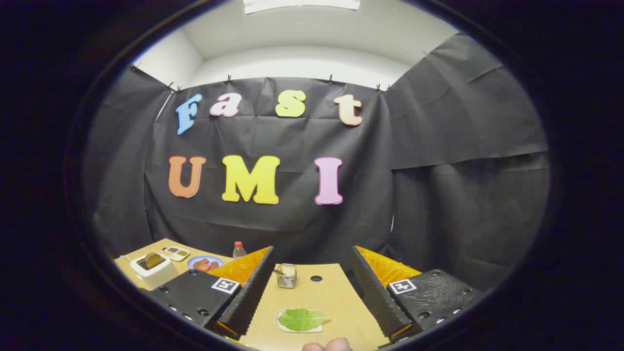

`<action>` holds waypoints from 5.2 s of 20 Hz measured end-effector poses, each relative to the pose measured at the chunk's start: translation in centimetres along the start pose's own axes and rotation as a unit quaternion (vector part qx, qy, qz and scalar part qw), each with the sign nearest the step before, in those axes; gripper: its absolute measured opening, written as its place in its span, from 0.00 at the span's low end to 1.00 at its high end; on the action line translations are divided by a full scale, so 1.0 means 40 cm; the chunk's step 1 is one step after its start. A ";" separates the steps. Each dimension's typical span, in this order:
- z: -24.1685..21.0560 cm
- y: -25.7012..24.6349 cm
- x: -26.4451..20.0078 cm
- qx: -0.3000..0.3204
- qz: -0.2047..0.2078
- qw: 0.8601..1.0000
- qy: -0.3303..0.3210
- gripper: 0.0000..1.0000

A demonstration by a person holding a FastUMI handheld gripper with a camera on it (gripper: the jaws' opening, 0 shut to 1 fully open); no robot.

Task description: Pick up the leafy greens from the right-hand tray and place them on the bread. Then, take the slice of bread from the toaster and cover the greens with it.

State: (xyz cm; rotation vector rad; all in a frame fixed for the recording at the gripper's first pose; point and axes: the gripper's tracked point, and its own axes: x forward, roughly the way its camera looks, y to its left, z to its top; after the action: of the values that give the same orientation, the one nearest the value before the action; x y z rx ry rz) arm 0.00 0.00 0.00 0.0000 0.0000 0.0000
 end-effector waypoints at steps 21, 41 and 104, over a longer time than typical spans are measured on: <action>-0.125 -0.026 0.051 -0.005 0.045 0.997 0.062 0.95; -0.926 -0.098 0.370 -0.009 0.072 0.955 0.289 0.95; -0.799 0.740 0.230 0.124 0.066 0.905 0.401 0.06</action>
State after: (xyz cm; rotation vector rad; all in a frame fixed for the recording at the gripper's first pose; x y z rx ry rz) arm 9.21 29.60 -31.95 0.2554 0.8277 0.1360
